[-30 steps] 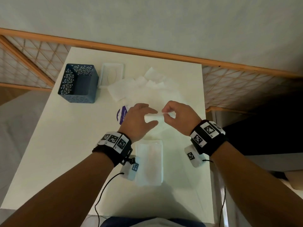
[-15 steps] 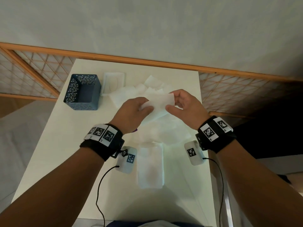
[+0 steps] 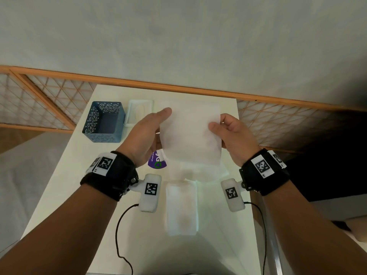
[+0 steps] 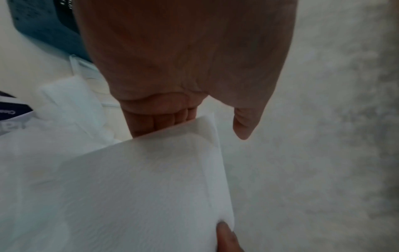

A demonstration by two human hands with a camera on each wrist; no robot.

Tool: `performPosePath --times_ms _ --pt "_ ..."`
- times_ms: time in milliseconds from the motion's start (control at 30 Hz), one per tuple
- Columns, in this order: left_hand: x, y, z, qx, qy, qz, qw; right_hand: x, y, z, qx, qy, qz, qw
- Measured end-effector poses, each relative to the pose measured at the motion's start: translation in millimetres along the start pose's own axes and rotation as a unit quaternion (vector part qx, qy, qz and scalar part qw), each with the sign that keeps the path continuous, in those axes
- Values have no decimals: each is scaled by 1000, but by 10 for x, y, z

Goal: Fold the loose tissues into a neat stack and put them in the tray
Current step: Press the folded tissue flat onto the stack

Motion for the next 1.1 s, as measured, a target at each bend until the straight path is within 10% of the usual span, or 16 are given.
performPosePath --times_ms 500,1100 --pt "83 317 46 26 -179 212 961 -93 200 -100 50 -67 -34 996" --pt "225 481 61 56 -333 245 909 -178 376 76 129 308 -139 932"
Point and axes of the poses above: each hand's wrist, its own y-axis away from the middle knuckle, its own z-axis out of the palm, x = y × z, the point moved 5 cm from there along -y, towards the middle knuckle, and after that the axes turned 11 degrees about z, right-handed, at the moved point
